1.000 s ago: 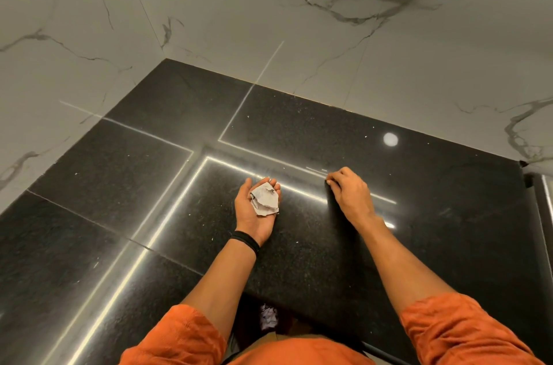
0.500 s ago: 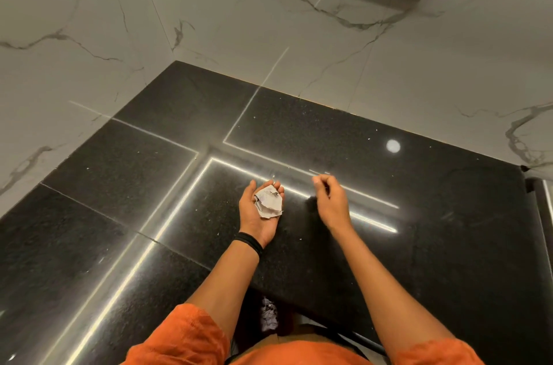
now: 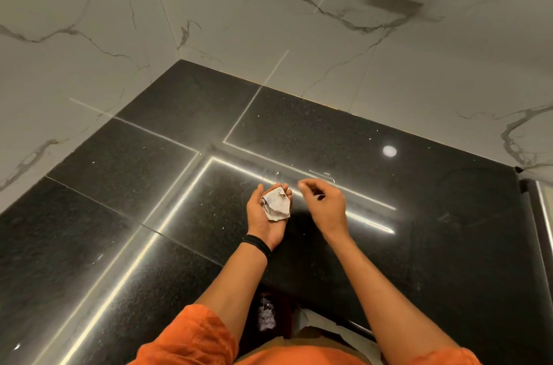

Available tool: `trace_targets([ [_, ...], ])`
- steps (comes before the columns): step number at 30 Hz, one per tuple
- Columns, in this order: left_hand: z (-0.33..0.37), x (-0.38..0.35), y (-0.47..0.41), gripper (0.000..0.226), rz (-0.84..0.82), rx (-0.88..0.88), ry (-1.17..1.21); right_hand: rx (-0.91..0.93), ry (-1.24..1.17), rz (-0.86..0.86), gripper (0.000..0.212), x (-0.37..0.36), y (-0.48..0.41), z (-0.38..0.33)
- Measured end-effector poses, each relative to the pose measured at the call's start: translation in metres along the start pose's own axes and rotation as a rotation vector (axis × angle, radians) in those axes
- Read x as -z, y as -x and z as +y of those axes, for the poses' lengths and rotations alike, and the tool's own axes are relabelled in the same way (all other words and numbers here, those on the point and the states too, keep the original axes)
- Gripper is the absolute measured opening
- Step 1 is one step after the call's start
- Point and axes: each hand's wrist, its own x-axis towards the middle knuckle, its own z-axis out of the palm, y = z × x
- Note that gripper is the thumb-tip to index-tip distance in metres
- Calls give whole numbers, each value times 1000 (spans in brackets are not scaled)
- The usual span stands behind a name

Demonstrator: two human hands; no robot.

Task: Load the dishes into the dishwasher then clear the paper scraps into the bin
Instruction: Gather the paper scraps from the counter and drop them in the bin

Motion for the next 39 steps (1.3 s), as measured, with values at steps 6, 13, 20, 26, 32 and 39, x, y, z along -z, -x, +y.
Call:
trace_targets([
  [6,5,6,1,45,28,-26,10,-106,349,8,38,60,-38,65],
  [13,6,7,0,45,39,-31,36,21,559,-101,57,58,-34,84],
  [20,5,6,-3,45,55,-43,25,98,667,-117,57,56,-56,77],
  [26,2,4,-6,45,52,-63,43,129,661,-160,40,55,-76,81],
  [32,3,3,-10,45,59,-78,47,-141,190,68,20,45,-75,81],
  [39,2,1,-19,44,70,-95,66,-223,-288,11,22,22,-51,32],
])
